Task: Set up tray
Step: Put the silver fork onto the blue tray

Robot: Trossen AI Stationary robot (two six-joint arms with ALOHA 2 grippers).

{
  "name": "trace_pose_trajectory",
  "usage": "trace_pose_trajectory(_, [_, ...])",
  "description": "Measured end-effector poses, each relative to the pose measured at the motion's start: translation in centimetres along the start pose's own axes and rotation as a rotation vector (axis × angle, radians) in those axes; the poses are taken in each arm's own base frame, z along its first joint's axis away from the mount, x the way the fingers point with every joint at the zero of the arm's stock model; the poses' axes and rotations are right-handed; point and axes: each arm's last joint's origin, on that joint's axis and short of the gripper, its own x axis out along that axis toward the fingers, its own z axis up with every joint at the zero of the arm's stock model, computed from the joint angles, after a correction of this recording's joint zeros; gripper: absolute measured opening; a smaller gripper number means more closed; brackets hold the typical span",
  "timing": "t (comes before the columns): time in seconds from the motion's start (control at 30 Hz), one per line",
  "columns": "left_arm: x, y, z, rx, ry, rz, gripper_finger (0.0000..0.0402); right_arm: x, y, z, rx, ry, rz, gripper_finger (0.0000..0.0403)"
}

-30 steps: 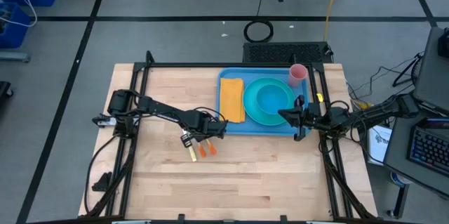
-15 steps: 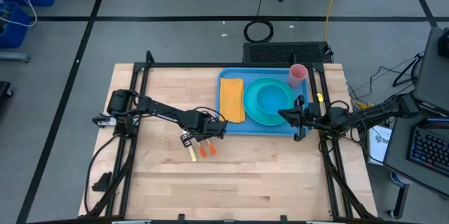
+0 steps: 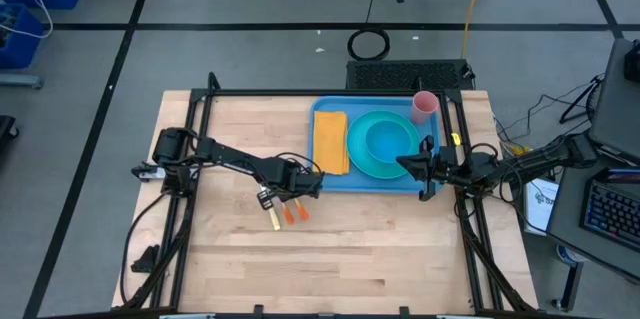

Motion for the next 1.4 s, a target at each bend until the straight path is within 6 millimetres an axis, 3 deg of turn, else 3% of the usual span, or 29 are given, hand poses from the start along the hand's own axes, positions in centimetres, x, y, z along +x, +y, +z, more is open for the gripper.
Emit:
trace_pose_trajectory(0.4, [-0.1,0.2,-0.1,-0.009,-0.005,0.017,0.0000,0.0,0.0,0.0,0.000,0.000,0.000,0.0000])
trace_pose_trajectory(0.9, [-2.6,-0.5,-0.9,0.018,-0.042,0.028,0.0003,0.0,0.0,0.0,0.000,0.000,0.000,0.0000])
trace_pose_trajectory(1.4, [-2.2,-0.4,-0.2,0.023,-0.017,0.078,0.0107,0.0,0.0,0.0,0.000,0.001,0.000,0.0000])
